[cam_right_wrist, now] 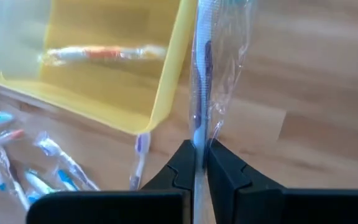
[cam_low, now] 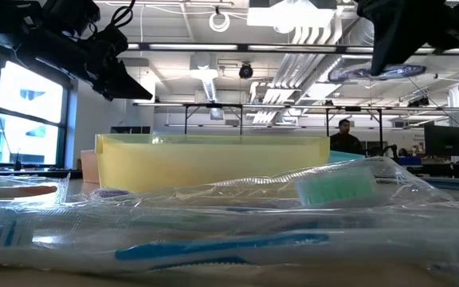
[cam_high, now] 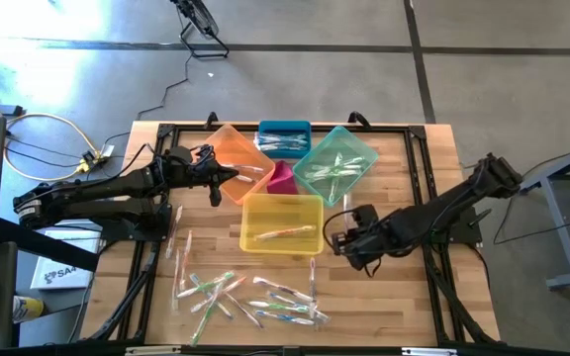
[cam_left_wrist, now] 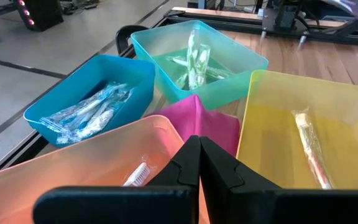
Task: Pick & Place Toothbrushes
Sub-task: Put the purple toothbrush into the orange bin
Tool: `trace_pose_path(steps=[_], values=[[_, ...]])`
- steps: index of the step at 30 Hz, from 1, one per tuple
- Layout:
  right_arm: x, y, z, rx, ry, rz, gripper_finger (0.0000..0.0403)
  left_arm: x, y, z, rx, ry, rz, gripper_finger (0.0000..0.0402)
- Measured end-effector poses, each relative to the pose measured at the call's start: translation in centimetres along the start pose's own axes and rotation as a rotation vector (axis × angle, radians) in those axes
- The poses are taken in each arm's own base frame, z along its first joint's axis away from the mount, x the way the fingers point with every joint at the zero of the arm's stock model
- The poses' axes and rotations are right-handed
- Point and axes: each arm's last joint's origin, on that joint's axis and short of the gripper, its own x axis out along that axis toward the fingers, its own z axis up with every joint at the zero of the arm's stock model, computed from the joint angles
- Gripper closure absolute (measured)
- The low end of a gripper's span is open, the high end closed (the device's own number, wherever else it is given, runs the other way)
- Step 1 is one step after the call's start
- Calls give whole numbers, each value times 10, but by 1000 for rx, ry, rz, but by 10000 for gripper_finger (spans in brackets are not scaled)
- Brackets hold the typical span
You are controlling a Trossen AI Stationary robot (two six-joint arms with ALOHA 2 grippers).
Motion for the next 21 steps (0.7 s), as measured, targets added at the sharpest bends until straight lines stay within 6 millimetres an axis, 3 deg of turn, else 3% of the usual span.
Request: trace_pose_path(steps=[16, 21], values=[[-24, -12, 82, -327, -194, 50, 389, 0, 0, 1, 1, -15, 0, 401], [-25, -4, 106, -490, -266, 121, 389, 0, 0, 7, 6, -70, 1, 401]])
